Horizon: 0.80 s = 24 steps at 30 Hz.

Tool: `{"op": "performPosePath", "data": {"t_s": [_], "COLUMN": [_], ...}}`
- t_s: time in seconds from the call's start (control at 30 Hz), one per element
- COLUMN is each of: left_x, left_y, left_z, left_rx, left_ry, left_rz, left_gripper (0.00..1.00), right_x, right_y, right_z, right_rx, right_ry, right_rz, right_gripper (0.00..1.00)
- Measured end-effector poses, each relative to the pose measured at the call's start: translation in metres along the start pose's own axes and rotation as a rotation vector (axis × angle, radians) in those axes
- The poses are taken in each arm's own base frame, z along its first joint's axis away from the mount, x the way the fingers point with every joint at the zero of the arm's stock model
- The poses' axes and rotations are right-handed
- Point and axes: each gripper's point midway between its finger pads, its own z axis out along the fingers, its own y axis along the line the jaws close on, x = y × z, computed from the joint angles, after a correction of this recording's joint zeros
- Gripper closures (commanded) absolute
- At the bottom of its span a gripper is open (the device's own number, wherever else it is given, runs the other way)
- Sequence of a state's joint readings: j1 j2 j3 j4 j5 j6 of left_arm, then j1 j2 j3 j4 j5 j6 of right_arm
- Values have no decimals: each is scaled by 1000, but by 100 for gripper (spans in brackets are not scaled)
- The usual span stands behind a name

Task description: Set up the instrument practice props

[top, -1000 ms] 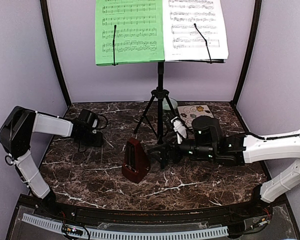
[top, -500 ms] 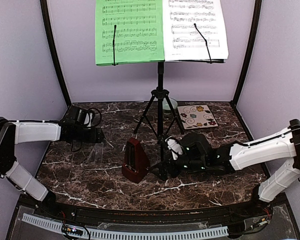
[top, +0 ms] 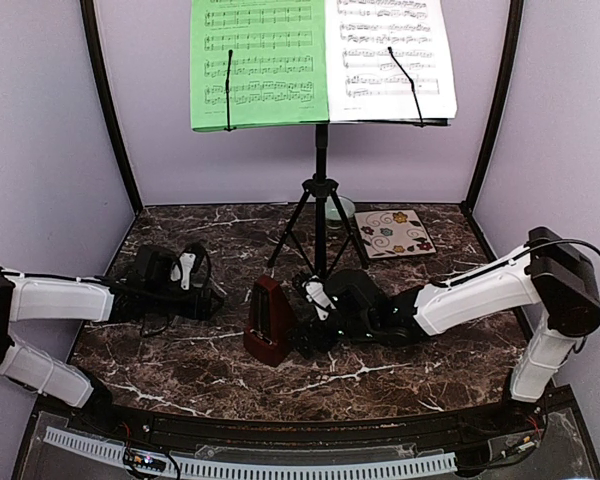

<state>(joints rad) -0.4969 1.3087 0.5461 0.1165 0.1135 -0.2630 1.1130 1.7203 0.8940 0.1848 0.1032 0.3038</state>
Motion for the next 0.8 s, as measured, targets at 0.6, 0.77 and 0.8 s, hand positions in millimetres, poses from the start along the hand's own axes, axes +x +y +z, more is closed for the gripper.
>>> {"op": "performPosePath", "data": {"t_s": [0.6, 0.77, 0.8], "left_x": [11, 20, 21], "left_y": [-22, -26, -26], "left_z": [6, 12, 12], "left_rx": [86, 97, 98], "left_ry": [-25, 0, 2], "left_rz": [7, 13, 14], "left_gripper": [36, 37, 37], "right_x": [9, 7, 7], "right_y": [-15, -23, -24], "right_z": [28, 27, 27], "right_rx": [118, 148, 154], "right_ry": [57, 55, 55], "right_rz": [-99, -111, -114], "right_gripper": [8, 14, 15]}}
